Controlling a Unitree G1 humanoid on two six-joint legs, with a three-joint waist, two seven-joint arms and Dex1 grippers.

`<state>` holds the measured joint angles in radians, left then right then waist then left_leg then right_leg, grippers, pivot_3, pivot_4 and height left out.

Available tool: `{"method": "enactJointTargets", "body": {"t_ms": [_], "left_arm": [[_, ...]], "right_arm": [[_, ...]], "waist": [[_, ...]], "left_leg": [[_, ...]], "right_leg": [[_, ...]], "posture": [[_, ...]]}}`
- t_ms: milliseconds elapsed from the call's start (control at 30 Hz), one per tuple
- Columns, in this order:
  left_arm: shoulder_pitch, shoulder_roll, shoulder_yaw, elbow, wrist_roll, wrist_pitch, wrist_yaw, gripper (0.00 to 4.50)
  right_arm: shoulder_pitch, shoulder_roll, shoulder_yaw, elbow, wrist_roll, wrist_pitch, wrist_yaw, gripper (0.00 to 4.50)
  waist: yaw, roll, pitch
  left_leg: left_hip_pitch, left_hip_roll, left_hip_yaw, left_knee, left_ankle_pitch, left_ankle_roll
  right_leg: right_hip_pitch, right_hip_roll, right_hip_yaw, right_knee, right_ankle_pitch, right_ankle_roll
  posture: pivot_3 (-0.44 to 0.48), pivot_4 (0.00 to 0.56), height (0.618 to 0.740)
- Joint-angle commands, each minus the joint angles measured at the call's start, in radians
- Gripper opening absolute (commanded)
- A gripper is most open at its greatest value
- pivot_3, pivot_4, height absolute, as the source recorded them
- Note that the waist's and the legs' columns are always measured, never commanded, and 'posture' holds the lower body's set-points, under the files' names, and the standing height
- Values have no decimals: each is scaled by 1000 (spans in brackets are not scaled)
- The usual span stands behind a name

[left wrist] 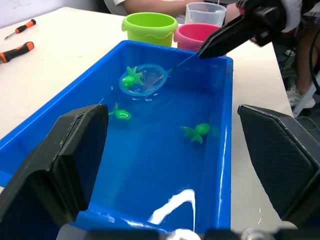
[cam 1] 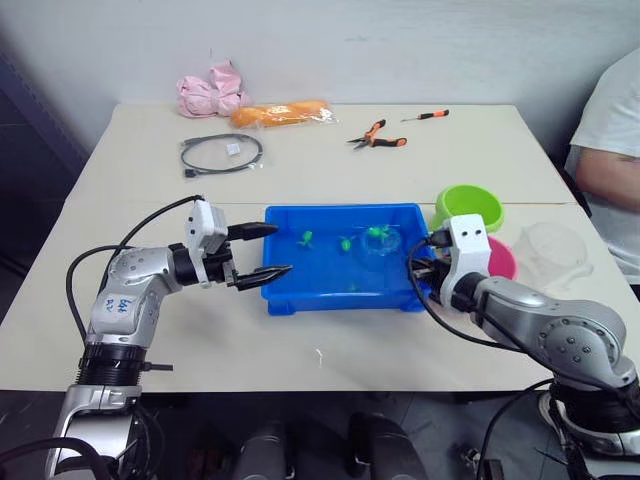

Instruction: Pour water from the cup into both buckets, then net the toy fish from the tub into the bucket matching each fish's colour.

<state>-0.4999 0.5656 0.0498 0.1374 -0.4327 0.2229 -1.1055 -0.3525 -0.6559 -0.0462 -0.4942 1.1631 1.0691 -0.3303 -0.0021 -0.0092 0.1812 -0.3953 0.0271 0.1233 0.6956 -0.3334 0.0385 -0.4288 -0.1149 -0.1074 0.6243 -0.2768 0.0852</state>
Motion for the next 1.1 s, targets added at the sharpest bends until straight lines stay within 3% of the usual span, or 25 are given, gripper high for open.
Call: {"method": "enactJointTargets", "body": {"t_ms": [33,433,700,900,1100], "left_arm": [[-6,-4,3,9,0,-33,-19,4442],[-72,-37,-18,87,3,-67,-62,4442],[-122,-56,-11,98,-17,-46,-58,4442],[-167,-114,9,102,-19,-57,3,4442],[-167,-137,6,68,-9,-20,66,4442]], "right_arm": [[44,-31,-70,-114,20,-12,78,0],[232,-45,-281,-172,77,-96,255,0],[270,-172,-460,-153,43,-135,374,0],[248,-231,-472,-40,-106,-150,402,0],[169,-260,-392,82,-329,-203,424,0]], "waist": [[1,0,0],[4,0,0],[5,0,0],[14,0,0],[16,0,0]], "left_leg": [[0,0,0,0,0,0],[0,-1,0,0,-1,1],[0,-1,0,-1,-1,1],[1,-2,0,0,0,2],[2,-3,1,-1,0,2]], "right_leg": [[0,0,0,0,0,0],[1,0,0,-2,1,1],[1,1,0,-3,1,1],[2,1,0,-3,1,2],[2,2,1,-2,1,2]], "posture": [[0,150,740],[0,150,740],[0,150,740],[0,150,740],[0,150,740]]}}
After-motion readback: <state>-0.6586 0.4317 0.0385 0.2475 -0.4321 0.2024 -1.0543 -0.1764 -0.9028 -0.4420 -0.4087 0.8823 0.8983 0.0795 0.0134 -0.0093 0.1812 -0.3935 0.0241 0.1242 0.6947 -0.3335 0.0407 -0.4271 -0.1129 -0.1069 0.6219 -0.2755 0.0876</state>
